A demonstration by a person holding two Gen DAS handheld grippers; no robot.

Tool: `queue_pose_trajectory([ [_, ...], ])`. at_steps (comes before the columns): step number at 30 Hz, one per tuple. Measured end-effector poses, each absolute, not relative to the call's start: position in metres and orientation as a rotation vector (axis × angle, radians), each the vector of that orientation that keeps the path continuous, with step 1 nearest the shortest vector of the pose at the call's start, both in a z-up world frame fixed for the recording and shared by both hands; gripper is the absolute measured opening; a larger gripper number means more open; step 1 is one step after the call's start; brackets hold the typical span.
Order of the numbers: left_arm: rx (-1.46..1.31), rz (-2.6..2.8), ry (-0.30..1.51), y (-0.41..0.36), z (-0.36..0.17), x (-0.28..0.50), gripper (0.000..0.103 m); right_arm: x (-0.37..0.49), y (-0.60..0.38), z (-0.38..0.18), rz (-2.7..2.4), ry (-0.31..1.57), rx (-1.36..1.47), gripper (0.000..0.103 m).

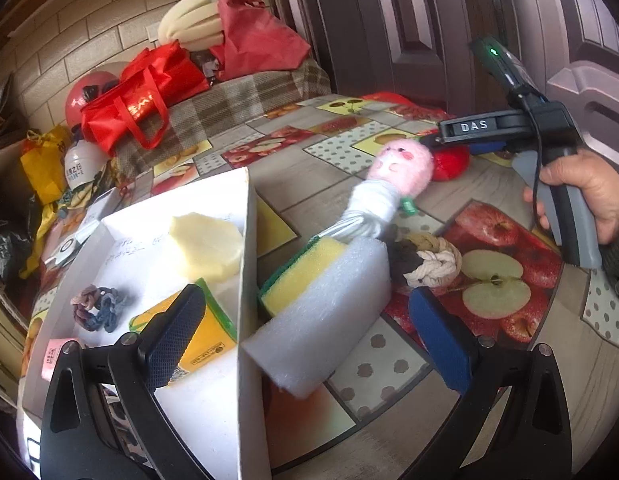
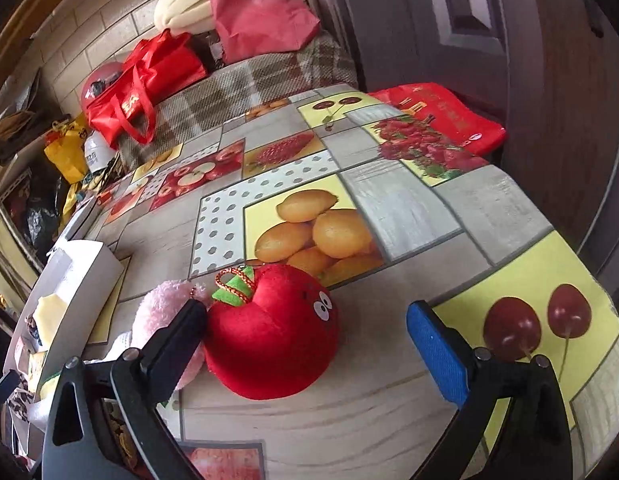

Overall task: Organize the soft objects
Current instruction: 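Grasp a white foam strip with the left tool while the right tool grasps the red apple plush, then carry the foam strip and red apple plush over the white box with both tools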

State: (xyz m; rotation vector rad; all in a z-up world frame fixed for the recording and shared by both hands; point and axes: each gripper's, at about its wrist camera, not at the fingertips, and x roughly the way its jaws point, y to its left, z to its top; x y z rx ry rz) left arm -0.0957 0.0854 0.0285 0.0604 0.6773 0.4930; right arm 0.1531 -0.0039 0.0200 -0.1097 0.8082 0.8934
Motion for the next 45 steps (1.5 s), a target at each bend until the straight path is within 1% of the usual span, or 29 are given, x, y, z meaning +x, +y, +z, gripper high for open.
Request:
queue_pose_trajectory([
  [1,0.079,0.486,0.681,0.081,0.028,-0.095,0.102,0.151,0.003,0.018,0.918,0.819,-0.145,0.098],
  [2,0.097,0.479,0.68,0.078,0.027,-0.094,0.1,0.148,0.01,0.017,0.949,0.827,-0.177,0.093],
  [3,0.108,0.473,0.679,0.075,0.027,-0.094,0.091,0.145,0.014,0.016,0.98,0.831,-0.201,0.075],
  [4,0.117,0.473,0.679,0.074,0.027,-0.094,0.08,0.143,0.016,0.015,1.005,0.834,-0.211,0.06],
  [5,0.118,0.47,0.677,0.072,0.028,-0.094,0.073,0.142,0.016,0.016,1.01,0.831,-0.211,0.06],
  [7,0.102,0.447,0.67,0.073,0.029,-0.097,0.042,0.143,0.008,0.018,1.014,0.818,-0.168,0.059],
  [9,0.083,0.433,0.658,0.076,0.031,-0.099,0.034,0.148,-0.005,0.019,1.007,0.816,-0.088,0.058],
  [14,0.071,0.435,0.669,0.078,0.031,-0.098,0.034,0.165,-0.028,0.015,0.987,0.867,0.08,0.058],
  [15,0.07,0.437,0.68,0.078,0.03,-0.096,0.036,0.165,-0.031,0.014,0.988,0.869,0.091,0.058],
  [16,0.073,0.441,0.692,0.078,0.028,-0.094,0.043,0.165,-0.03,0.016,0.989,0.866,0.097,0.058],
  [18,0.093,0.43,0.712,0.075,0.025,-0.09,0.053,0.162,-0.031,0.019,0.998,0.85,0.094,0.058],
  [21,0.156,0.434,0.725,0.064,0.022,-0.088,0.054,0.157,-0.031,0.023,1.005,0.822,0.085,0.058],
  [23,0.173,0.434,0.726,0.062,0.021,-0.088,0.053,0.156,-0.032,0.025,1.003,0.807,0.086,0.058],
  [25,0.154,0.45,0.72,0.066,0.022,-0.09,0.038,0.155,-0.034,0.027,0.997,0.788,0.089,0.058],
  [27,0.103,0.448,0.702,0.075,0.025,-0.095,0.033,0.152,-0.035,0.029,0.986,0.763,0.085,0.058],
  [29,0.072,0.44,0.694,0.08,0.026,-0.097,0.033,0.146,-0.036,0.034,0.975,0.716,0.067,0.058],
  [36,0.103,0.44,0.672,0.071,0.029,-0.098,0.028,0.115,-0.029,0.047,0.952,0.55,-0.064,0.058],
  [39,0.1,0.435,0.652,0.07,0.031,-0.101,0.026,0.107,-0.026,0.049,0.946,0.51,-0.1,0.058],
  [45,0.116,0.435,0.569,0.063,0.039,-0.113,0.025,0.101,-0.025,0.05,0.944,0.481,-0.124,0.058],
])
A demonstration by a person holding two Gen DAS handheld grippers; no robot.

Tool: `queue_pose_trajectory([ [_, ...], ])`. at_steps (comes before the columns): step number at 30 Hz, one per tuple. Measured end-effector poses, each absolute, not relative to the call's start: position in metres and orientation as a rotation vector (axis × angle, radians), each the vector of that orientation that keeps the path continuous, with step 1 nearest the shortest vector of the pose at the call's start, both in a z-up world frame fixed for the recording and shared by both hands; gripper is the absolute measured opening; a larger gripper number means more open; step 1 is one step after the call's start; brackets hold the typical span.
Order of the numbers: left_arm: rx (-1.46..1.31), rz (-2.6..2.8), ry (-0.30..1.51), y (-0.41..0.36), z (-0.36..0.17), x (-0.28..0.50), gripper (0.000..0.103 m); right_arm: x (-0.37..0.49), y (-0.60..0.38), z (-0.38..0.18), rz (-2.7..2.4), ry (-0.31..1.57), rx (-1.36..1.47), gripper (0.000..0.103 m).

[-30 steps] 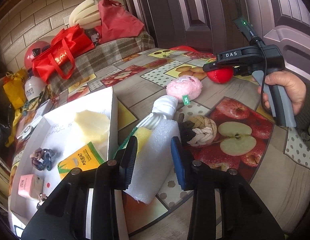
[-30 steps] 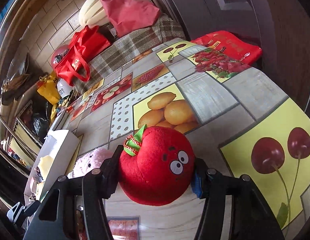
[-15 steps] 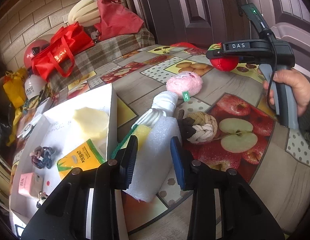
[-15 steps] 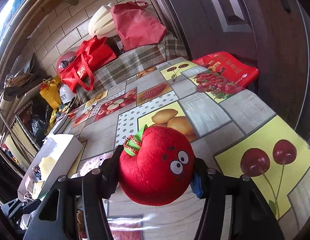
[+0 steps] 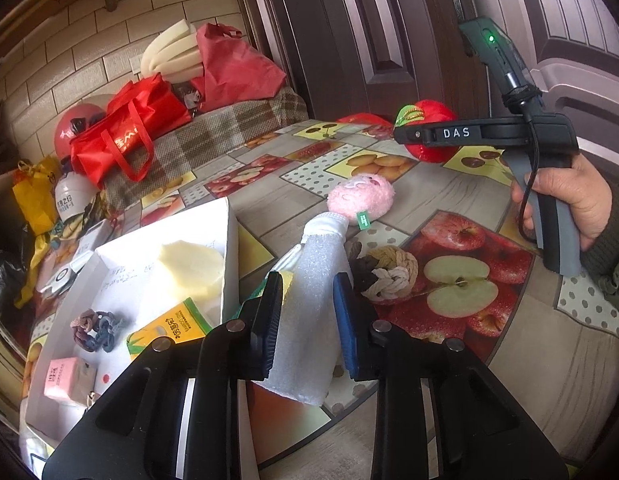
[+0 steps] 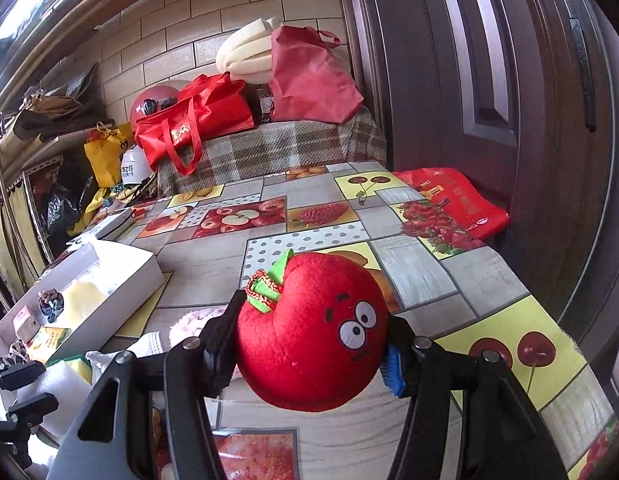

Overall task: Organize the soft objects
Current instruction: 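Carry the foam strip and red apple plush over the white box with both tools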

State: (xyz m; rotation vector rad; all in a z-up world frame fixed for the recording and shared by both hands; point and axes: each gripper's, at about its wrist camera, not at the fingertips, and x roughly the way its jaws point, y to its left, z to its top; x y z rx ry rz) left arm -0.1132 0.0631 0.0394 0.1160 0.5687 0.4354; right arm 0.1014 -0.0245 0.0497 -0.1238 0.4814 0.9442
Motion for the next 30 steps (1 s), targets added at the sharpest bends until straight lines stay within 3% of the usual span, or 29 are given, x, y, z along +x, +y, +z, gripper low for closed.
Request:
queue_pose_trajectory([
  [30,-0.029,0.556,0.343,0.103,0.058,-0.167,0.025,0.055,-0.042,0.059,1.002,0.372,-0.084,0.058],
])
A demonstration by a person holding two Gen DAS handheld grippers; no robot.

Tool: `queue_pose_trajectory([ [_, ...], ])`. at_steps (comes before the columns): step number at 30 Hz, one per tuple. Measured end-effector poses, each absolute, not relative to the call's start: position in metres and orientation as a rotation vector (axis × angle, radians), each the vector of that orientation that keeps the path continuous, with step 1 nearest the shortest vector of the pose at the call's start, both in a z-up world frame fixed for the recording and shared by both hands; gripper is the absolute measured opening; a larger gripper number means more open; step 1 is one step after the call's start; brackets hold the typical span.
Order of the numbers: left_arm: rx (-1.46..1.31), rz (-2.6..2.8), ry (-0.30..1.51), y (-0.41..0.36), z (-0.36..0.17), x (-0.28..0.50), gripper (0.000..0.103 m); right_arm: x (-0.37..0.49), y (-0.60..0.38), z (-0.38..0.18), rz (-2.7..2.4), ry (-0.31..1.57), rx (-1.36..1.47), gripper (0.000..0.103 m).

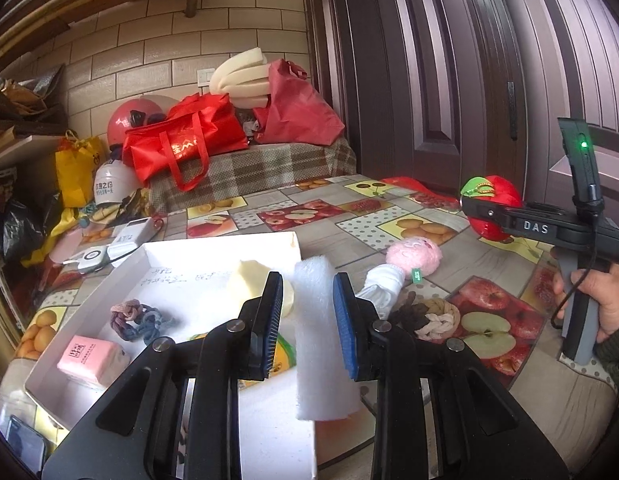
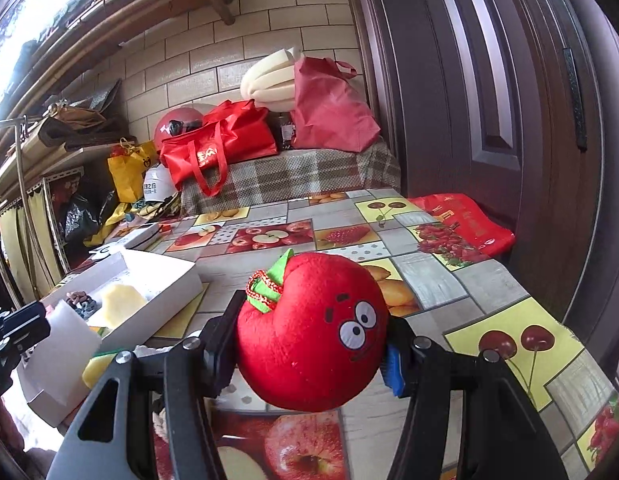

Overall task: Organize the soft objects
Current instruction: 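Carry the foam strip and red apple plush over the white box with both tools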

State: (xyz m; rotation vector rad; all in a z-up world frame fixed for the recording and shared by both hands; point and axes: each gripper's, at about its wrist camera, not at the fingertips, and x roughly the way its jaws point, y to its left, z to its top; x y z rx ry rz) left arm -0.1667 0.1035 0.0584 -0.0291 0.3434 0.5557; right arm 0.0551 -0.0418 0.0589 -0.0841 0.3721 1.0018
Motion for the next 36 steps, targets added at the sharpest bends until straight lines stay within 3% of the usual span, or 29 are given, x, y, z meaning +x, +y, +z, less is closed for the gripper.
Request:
queue_pose_trajectory([
  [13,-0.069,0.513,0.352,0.116,0.057,-0.196,0.028,0.011,-0.027,0.06,1.086,0.303,-0.159,0.058],
  [14,-0.058,0.504,0.359,0.111,0.057,-0.195,0.031,0.013,-0.027,0.06,1.086,0.309,-0.152,0.058],
  [15,-0.054,0.49,0.362,0.107,0.057,-0.195,0.045,0.014,-0.027,0.059,1.087,0.314,-0.147,0.058],
  [16,-0.052,0.481,0.36,0.103,0.058,-0.196,0.065,0.015,-0.028,0.059,1.088,0.317,-0.144,0.058],
  [18,-0.055,0.472,0.353,0.098,0.059,-0.199,0.082,0.014,-0.03,0.059,1.096,0.318,-0.139,0.058],
  [29,-0.128,0.45,0.57,0.104,0.041,-0.169,0.081,0.013,-0.031,0.058,1.131,0.329,-0.12,0.058],
  [30,-0.128,0.443,0.586,0.104,0.039,-0.166,0.073,0.013,-0.031,0.058,1.132,0.33,-0.12,0.058],
  [31,-0.126,0.437,0.599,0.104,0.037,-0.164,0.047,0.013,-0.031,0.058,1.134,0.331,-0.12,0.058],
  [32,-0.126,0.433,0.61,0.104,0.036,-0.162,0.036,0.012,-0.031,0.058,1.135,0.331,-0.119,0.058],
  [36,-0.131,0.419,0.568,0.103,0.04,-0.17,0.032,0.012,-0.031,0.059,1.133,0.329,-0.118,0.058],
])
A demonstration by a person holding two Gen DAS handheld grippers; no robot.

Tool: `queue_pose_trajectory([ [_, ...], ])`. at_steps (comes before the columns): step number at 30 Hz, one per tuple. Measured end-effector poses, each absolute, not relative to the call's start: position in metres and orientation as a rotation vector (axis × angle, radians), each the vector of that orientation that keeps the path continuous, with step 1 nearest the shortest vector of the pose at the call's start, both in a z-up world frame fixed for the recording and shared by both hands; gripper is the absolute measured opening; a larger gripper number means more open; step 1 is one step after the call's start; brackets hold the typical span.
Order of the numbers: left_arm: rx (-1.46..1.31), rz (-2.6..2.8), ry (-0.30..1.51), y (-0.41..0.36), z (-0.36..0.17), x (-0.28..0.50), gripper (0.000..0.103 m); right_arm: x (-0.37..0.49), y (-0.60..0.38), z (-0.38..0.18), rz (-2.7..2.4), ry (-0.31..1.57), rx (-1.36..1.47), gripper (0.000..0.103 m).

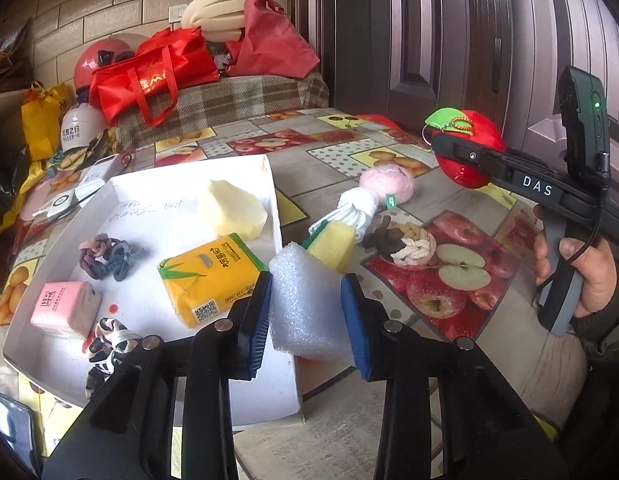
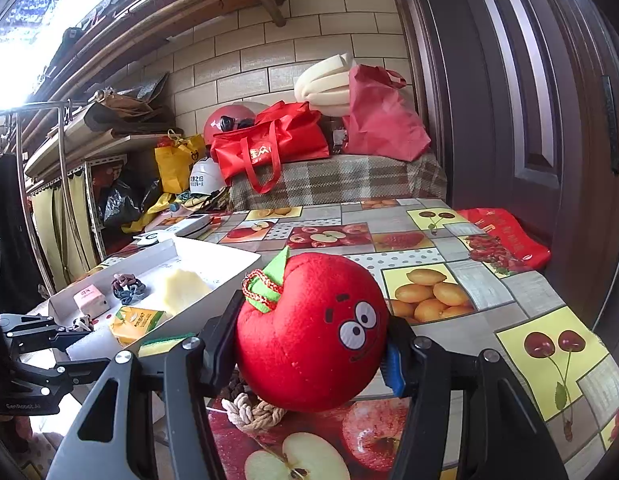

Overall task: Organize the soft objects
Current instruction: 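Carry the foam strip and red apple plush over the white box with both tools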

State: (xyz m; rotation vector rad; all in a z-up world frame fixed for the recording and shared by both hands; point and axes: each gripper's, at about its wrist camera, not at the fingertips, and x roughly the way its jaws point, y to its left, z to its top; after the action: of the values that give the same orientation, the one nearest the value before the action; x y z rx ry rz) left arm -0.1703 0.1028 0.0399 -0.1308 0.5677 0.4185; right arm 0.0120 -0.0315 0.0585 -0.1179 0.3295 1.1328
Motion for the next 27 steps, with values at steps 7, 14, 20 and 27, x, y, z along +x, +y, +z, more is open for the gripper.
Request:
queue_pose_trajectory([
  [7,-0.047,0.479,0.311,0.095,0.071,-0.205,0.032,0.009,-0.04,0.064,1.123,0.287,-0.077,0.058],
  [14,-0.115,0.605,0.139,0.137,0.089,-0.232,0.032,0.004,-0.038,0.064,1.124,0.28,-0.073,0.058],
  [20,-0.153,0.7,0.089,0.154,0.086,-0.248,0.032,-0.006,-0.033,0.064,1.144,0.272,-0.083,0.058],
  [27,-0.155,0.805,0.107,0.183,0.079,-0.25,0.032,-0.026,-0.016,0.062,1.189,0.267,-0.142,0.058],
])
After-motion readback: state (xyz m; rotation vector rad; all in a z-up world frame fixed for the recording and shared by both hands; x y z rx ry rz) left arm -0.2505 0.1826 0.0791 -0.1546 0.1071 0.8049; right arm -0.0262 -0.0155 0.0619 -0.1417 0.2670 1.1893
